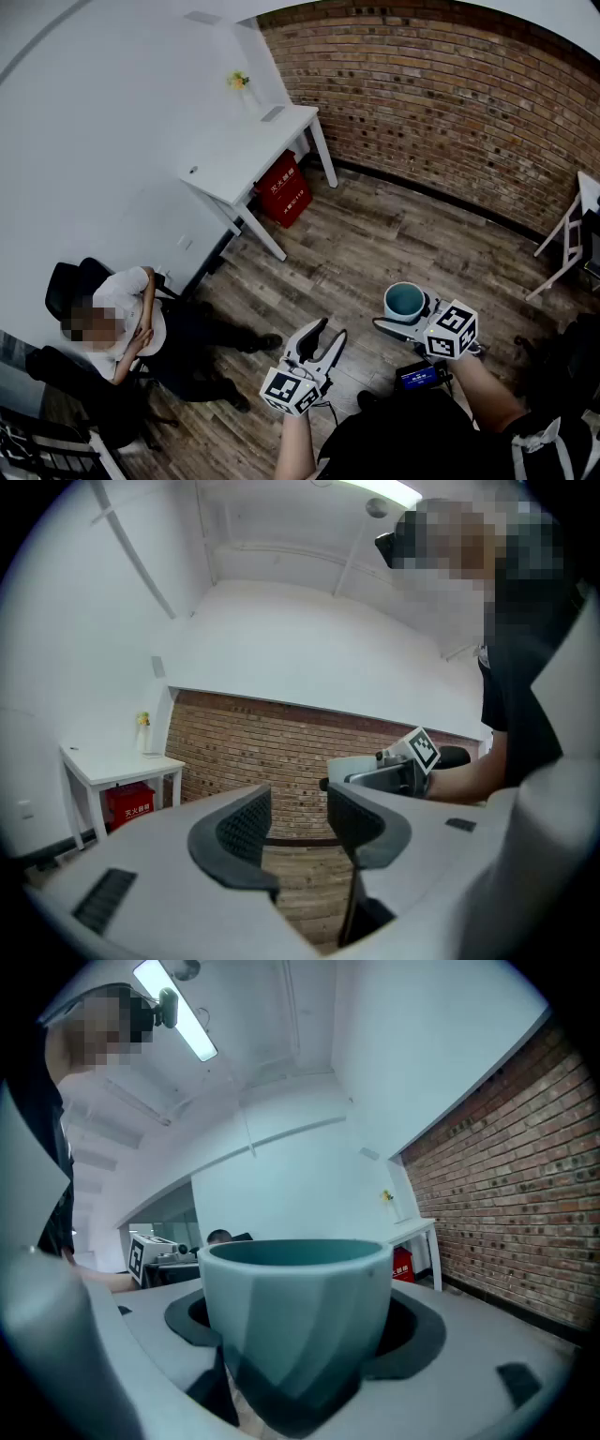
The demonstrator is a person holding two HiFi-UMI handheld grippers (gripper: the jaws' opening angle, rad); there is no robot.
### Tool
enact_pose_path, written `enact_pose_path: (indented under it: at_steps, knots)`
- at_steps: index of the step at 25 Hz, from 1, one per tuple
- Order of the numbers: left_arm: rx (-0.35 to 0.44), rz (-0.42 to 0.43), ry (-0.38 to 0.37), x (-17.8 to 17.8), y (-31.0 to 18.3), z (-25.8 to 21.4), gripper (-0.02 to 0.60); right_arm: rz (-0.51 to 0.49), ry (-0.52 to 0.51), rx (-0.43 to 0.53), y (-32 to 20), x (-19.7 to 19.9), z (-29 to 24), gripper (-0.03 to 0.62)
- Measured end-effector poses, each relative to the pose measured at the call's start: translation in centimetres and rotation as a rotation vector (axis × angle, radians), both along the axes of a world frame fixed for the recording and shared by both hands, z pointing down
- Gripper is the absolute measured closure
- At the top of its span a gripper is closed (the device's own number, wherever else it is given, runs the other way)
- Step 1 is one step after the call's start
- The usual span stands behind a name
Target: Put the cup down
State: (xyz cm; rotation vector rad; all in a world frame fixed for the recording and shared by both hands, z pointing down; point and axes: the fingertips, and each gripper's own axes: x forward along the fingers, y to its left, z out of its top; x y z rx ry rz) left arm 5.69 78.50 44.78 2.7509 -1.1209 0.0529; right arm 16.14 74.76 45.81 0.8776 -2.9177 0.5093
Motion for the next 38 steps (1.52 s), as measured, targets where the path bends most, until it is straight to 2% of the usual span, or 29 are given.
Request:
enact_pose_path:
  at_steps: [38]
  knots:
    - [-0.004, 0.001, -0.006, 2.5, -2.1, 0.1, 0.387, -0.009, -0.026, -0.033, -1.7, 2.7, 0.5, 0.181]
